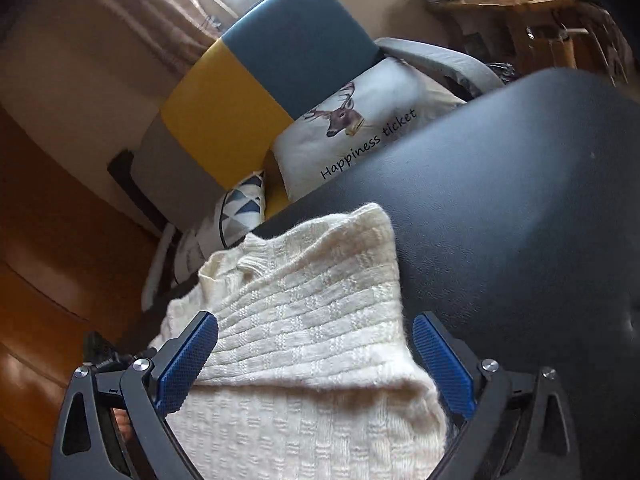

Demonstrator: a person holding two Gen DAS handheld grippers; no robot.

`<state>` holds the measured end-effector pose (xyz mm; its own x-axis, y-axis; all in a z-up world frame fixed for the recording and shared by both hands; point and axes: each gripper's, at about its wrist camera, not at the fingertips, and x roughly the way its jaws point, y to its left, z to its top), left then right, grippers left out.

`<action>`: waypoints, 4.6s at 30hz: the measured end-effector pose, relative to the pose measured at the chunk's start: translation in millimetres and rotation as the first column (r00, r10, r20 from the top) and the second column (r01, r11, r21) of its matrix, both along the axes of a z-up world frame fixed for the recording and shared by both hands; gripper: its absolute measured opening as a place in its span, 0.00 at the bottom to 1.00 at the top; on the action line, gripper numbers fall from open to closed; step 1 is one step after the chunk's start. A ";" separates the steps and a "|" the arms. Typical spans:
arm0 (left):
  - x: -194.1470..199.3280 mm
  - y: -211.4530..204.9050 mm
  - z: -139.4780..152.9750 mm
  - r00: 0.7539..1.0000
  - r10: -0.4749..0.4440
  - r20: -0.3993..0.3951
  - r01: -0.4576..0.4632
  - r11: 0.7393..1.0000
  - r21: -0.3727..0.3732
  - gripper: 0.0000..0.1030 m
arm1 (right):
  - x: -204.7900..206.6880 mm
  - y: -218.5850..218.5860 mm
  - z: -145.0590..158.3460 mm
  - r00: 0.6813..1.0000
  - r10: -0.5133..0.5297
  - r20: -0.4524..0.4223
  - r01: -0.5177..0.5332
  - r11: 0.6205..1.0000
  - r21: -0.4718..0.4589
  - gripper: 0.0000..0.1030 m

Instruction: Fold clothes

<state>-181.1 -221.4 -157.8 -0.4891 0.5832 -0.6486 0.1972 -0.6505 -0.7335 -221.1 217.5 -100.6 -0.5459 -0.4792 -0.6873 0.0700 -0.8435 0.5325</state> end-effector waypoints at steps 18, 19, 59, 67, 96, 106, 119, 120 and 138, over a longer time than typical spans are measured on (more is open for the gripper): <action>2.7 -11.2 20.4 0.994 0.109 -0.032 -0.113 0.928 -0.354 0.16 | -65.5 -23.8 -17.3 0.977 0.206 -0.051 -0.202 0.976 0.074 0.94; 7.6 -13.9 25.6 0.990 0.127 -0.053 -0.138 0.918 -0.372 0.16 | -71.4 -25.2 -19.2 0.978 0.204 -0.047 -0.201 0.978 0.064 0.94; 66.2 76.7 29.1 0.994 0.020 -0.103 -0.031 0.994 -0.107 0.45 | 64.4 -61.5 -20.4 0.941 0.335 0.048 -0.317 0.922 -0.224 0.89; 223.2 -136.8 13.2 0.849 0.529 -0.015 -0.529 0.848 -0.038 0.45 | 84.9 -129.0 -40.8 0.938 0.337 0.086 -0.331 0.940 -0.078 0.90; 294.8 -331.8 -18.9 0.422 0.895 0.147 -0.894 0.438 -0.100 0.06 | 86.5 -148.4 -41.4 0.948 0.311 0.068 -0.311 0.950 -0.002 0.96; 208.1 -227.8 88.4 0.678 0.723 -0.131 -0.728 0.686 0.017 0.06 | 77.4 -126.8 -42.2 0.967 0.222 0.125 -0.202 0.968 -0.151 0.87; -3.7 41.5 136.7 0.965 0.166 -0.202 -0.163 0.986 0.031 0.06 | 69.3 -149.5 9.5 0.932 0.326 -0.160 -0.321 0.946 0.055 0.40; -15.5 58.7 136.0 0.973 0.130 -0.189 -0.128 0.992 0.020 0.06 | 64.3 -152.4 10.7 0.925 0.340 -0.169 -0.334 0.940 0.060 0.40; -25.5 149.5 34.5 0.994 -0.108 -0.001 0.108 0.993 0.037 0.25 | 21.8 -140.5 -28.6 0.964 0.264 -0.037 -0.266 0.962 -0.060 0.37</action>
